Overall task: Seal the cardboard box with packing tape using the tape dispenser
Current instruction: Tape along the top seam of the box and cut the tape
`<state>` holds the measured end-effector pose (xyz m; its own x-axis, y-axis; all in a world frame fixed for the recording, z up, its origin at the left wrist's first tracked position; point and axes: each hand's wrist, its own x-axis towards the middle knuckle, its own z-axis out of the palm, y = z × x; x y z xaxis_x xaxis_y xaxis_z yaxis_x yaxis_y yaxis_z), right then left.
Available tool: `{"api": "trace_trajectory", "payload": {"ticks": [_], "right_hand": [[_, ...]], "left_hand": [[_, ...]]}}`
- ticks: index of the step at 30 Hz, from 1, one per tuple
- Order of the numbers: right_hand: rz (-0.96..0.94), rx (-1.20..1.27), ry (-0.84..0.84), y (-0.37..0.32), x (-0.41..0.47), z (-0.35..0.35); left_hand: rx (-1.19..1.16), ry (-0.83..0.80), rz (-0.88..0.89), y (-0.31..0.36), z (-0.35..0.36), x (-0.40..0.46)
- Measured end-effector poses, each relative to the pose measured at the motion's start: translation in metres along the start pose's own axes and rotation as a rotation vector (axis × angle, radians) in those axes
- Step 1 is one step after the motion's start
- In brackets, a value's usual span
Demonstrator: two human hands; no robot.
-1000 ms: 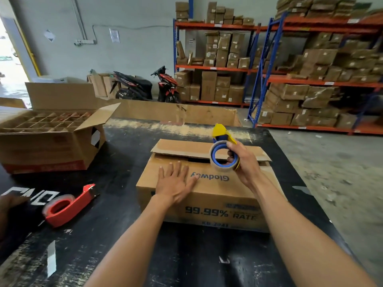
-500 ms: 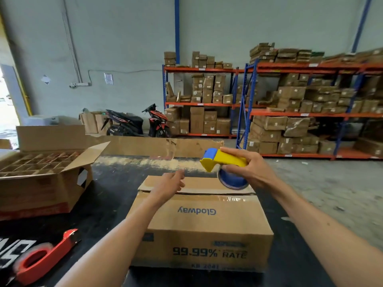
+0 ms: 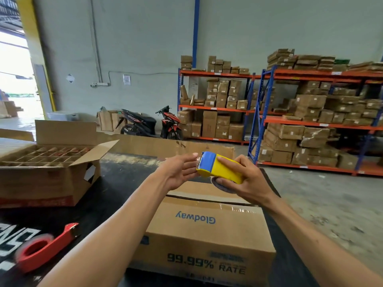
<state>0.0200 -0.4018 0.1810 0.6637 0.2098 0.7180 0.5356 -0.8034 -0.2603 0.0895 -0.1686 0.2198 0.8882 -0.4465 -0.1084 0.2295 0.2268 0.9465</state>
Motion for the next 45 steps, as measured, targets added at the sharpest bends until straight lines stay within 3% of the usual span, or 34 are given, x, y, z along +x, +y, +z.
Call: {"api": "trace_trajectory", "payload": {"ticks": [6, 12, 24, 33, 45], "right_hand": [[-0.012, 0.071, 0.025, -0.006, 0.003, 0.018], [0.062, 0.052, -0.111, -0.013, 0.016, 0.035], [0.230, 0.194, -0.305, 0.012, 0.021, 0.034], [0.328, 0.206, -0.399, 0.022, 0.025, 0.091], [0.327, 0.105, -0.563, 0.027, 0.056, 0.145]], "left_hand": [[-0.008, 0.103, -0.052, -0.004, -0.009, -0.002], [0.136, 0.413, 0.109, -0.007, -0.022, 0.010], [0.137, 0.531, 0.063, -0.004, -0.102, 0.026], [0.428, 0.605, 0.077, -0.053, -0.148, 0.055], [0.567, 0.703, 0.080, -0.067, -0.178, 0.064]]}}
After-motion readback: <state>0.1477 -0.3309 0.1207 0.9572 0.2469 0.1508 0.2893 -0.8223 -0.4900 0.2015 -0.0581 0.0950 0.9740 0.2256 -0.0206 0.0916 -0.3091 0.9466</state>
